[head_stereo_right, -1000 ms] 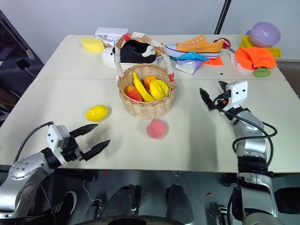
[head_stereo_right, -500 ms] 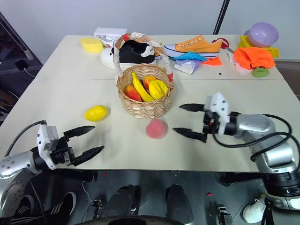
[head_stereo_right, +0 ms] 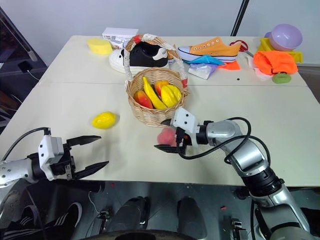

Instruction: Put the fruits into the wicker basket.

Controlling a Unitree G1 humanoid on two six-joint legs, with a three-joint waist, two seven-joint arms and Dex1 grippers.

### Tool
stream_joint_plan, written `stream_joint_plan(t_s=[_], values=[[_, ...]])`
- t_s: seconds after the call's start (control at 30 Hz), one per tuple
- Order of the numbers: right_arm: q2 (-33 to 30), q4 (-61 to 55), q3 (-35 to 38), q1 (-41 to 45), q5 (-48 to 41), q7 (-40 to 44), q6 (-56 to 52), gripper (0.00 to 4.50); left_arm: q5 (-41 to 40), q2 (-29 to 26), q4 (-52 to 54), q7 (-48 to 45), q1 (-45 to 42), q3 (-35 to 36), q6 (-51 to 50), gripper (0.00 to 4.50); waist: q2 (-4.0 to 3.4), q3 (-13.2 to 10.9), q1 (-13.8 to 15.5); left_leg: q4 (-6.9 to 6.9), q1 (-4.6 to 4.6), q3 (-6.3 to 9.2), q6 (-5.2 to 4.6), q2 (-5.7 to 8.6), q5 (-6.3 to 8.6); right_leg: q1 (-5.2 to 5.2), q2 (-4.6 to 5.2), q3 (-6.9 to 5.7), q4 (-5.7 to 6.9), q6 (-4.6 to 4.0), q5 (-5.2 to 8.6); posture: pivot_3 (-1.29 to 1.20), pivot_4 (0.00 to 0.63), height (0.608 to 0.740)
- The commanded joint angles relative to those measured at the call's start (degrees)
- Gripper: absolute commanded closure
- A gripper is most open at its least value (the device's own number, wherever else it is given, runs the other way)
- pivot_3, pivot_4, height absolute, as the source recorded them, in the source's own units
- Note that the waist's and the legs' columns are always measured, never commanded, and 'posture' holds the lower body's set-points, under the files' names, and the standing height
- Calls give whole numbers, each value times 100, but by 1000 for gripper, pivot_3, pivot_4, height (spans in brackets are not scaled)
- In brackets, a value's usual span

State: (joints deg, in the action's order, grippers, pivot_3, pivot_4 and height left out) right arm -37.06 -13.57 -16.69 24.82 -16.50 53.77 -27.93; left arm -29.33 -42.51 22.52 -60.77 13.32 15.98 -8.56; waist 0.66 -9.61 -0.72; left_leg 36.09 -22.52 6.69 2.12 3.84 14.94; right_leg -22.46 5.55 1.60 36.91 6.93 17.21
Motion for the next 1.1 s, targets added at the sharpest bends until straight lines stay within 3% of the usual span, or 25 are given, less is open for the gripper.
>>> stream_joint_plan(t_s=[0.03,0.53,0.7,0.9,1.1], values=[[34,129,11,43,237,13,356,91,-92,29,214,52,58,6,-22,0,0,0,-7,0,1,-1,0,0,0,0,0,1,2,0,0,0,150,740],[283,295,77,-88,353,70,310,91,-118,164,326,176,59,-127,-84,0,0,0,-3,2,3,0,1,-1,-1,0,-3,2,7,0,0,0,150,740],[234,264,130,-121,374,86,330,1739,-85,206,352,204,85,-150,-61,0,0,0,-2,3,3,0,1,0,0,0,-3,1,7,0,0,0,150,740],[-96,-407,866,-185,-426,363,-278,1739,-280,322,351,426,45,20,-176,0,-3,-2,10,2,2,0,1,0,0,0,-1,2,7,0,0,0,150,740],[338,-756,1600,1046,-1651,-99,-1364,1739,-967,501,251,1082,-457,540,-701,0,-1,-4,-51,6,6,0,3,-4,-2,-2,-6,5,16,-4,-4,0,150,740]])
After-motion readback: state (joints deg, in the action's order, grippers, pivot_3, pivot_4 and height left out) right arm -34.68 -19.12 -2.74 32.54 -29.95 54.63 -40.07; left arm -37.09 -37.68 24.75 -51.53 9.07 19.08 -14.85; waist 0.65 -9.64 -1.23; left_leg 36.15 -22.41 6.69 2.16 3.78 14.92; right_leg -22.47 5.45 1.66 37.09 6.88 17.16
